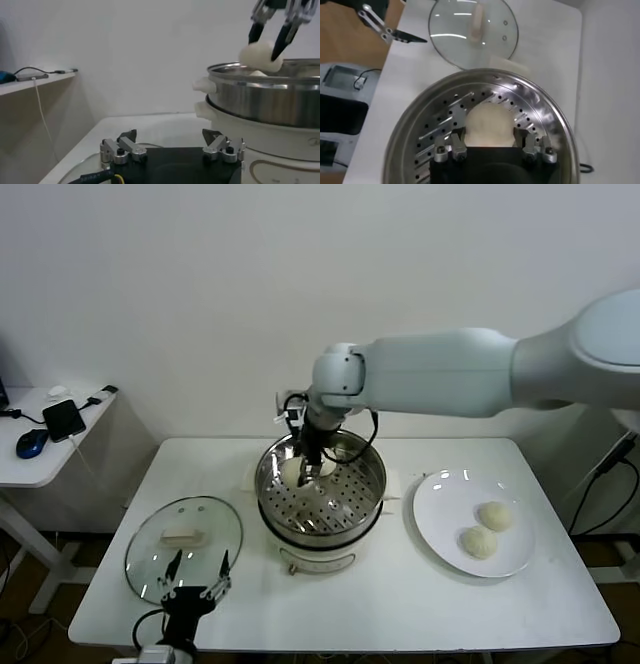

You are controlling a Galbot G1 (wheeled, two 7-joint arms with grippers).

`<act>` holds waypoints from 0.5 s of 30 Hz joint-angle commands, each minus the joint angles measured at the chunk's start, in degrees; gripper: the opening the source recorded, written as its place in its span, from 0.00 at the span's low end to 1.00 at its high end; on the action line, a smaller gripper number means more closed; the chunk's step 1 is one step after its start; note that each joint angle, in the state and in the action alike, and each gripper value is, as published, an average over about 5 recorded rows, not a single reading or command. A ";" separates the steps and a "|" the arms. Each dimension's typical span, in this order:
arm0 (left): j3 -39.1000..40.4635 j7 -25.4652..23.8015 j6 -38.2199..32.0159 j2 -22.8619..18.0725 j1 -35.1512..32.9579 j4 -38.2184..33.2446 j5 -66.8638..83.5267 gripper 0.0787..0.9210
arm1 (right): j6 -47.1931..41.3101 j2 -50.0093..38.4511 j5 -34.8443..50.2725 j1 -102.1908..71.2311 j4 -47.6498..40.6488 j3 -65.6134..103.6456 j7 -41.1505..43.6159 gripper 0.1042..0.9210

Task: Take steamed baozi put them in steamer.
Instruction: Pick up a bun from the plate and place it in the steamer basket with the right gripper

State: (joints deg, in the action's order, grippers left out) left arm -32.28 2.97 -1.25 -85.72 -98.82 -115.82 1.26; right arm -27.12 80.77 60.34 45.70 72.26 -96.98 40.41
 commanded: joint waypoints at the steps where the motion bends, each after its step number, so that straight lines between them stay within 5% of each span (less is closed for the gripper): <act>1: -0.06 0.01 0.03 0.16 0.10 0.18 0.05 0.88 | -1.74 4.16 -2.68 -8.22 -8.03 0.72 -2.42 0.67; 9: -0.10 0.04 0.21 0.27 0.65 0.62 0.19 0.88 | -0.67 3.71 -2.63 -9.95 -8.29 3.63 -2.42 0.68; 15: -0.12 0.06 0.44 0.20 0.99 0.71 0.24 0.88 | 3.87 0.00 -4.66 -6.19 -5.97 4.34 2.04 0.83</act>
State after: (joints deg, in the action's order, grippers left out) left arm -32.40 3.01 -0.85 -85.48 -97.87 -115.14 1.49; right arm -26.60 82.52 57.61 39.04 66.67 -94.03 39.50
